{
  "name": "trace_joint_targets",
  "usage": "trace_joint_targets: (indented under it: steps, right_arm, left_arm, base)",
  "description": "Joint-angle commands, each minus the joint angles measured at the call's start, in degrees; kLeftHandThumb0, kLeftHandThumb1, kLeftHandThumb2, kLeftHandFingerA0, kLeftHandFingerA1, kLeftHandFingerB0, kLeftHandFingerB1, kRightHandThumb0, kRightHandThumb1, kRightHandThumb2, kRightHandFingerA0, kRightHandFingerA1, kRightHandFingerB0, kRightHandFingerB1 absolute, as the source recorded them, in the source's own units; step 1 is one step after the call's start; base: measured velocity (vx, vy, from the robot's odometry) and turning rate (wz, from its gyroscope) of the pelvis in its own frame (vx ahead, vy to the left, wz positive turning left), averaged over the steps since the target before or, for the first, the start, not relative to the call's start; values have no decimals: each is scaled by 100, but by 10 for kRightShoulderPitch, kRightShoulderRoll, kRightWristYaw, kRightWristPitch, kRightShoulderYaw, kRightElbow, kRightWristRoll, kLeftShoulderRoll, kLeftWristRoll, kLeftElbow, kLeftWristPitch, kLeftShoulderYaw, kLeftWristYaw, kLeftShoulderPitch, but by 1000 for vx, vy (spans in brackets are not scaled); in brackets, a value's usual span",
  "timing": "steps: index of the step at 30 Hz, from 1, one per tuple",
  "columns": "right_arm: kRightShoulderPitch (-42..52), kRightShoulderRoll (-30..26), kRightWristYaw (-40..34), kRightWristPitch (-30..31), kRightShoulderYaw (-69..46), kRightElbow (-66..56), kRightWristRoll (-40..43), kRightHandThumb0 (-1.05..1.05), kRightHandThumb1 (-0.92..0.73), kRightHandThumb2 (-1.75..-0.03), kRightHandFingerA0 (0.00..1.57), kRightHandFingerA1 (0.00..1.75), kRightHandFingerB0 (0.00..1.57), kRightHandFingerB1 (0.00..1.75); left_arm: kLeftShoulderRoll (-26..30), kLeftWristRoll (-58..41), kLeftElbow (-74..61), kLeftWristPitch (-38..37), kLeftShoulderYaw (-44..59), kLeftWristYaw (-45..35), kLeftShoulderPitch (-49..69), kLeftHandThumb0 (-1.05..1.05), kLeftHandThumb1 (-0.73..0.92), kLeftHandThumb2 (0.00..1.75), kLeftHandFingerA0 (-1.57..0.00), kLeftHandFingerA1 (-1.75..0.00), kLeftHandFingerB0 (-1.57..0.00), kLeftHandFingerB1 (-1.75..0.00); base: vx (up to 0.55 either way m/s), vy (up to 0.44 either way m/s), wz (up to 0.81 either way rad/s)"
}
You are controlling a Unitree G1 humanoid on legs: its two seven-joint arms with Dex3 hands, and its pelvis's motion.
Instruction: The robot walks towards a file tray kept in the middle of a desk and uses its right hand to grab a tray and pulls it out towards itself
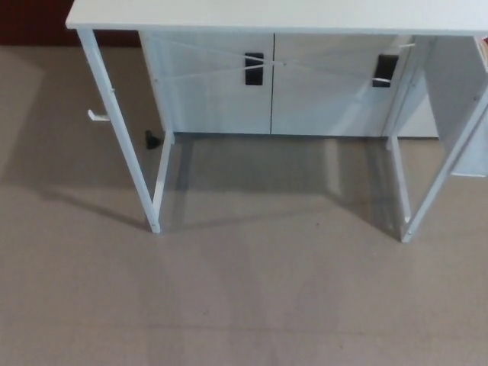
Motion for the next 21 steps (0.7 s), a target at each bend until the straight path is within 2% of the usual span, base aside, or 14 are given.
trace_joint_targets:
  steps: [1,2,6,12,19,20,21]
  right_arm:
    - [-9,-2,3,-16,1,0,2,-26,-67,-76,40,91,19,57]
    - [-8,-2,3,-19,1,1,3,-28,-52,-103,46,79,19,60]
    - [-3,-8,0,-21,9,-6,-8,-31,-52,-103,47,79,18,59]
    - [-13,-7,7,-17,8,-6,-1,-32,-53,-103,48,80,18,59]
    - [-15,-5,11,-16,5,-7,3,-32,-53,-103,47,80,18,59]
    - [-15,-5,9,-13,6,-10,-1,-32,-53,-103,50,81,18,59]
    - [-15,-7,6,-9,10,-15,-8,-31,-53,-103,49,80,18,59]
  left_arm:
    - [22,24,10,-14,-7,18,-3,-37,32,58,-46,-47,-36,-42]
    - [21,27,-4,-10,-10,20,5,-37,32,58,-47,-47,-36,-42]
    - [20,31,-18,-17,-19,18,20,-37,32,58,-48,-47,-37,-43]
    - [22,38,-14,-18,-27,30,12,-38,32,58,-49,-47,-37,-42]
    - [30,41,-25,-30,-31,30,17,-40,33,60,-48,-48,-35,-43]
    - [31,39,-25,-29,-30,28,16,-33,37,51,-51,-42,-37,-38]
    - [32,39,-33,-26,-29,27,19,-41,32,61,-48,-48,-33,-43]
  base:
    - [162,76,-7]
    - [228,119,-2]
    - [271,274,-2]
    - [211,9,9]
    - [184,-173,10]
    - [280,-596,14]
    - [265,-563,73]
